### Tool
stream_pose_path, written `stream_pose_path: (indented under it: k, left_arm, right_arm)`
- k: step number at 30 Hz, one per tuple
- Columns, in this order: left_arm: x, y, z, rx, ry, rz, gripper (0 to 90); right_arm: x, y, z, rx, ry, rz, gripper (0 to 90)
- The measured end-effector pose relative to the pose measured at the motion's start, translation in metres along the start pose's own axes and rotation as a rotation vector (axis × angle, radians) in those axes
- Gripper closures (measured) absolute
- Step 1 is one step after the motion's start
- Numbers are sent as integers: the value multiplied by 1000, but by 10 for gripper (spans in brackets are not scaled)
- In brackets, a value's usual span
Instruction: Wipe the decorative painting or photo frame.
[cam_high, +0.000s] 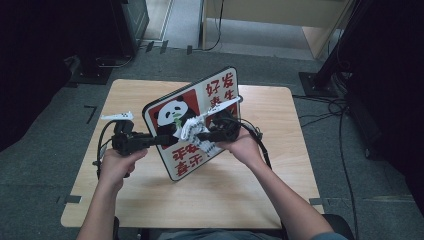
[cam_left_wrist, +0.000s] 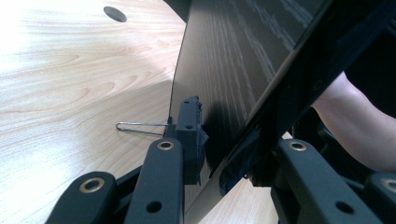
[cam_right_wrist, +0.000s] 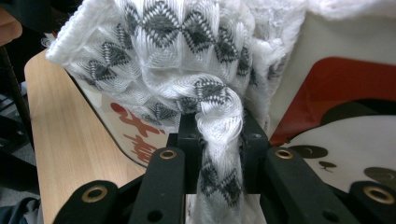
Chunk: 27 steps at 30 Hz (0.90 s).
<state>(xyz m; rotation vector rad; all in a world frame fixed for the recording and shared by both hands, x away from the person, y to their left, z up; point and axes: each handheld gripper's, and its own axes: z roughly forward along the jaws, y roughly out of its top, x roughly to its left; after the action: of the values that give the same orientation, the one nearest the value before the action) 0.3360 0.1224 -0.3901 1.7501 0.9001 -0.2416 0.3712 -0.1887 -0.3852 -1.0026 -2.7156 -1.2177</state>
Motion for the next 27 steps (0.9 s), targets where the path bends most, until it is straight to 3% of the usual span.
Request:
stream_pose_path:
  k: [27]
  left_arm:
    - [0,0,1,5,-4,3,714]
  right_arm:
    - [-1,-25,19,41,-6,14,756]
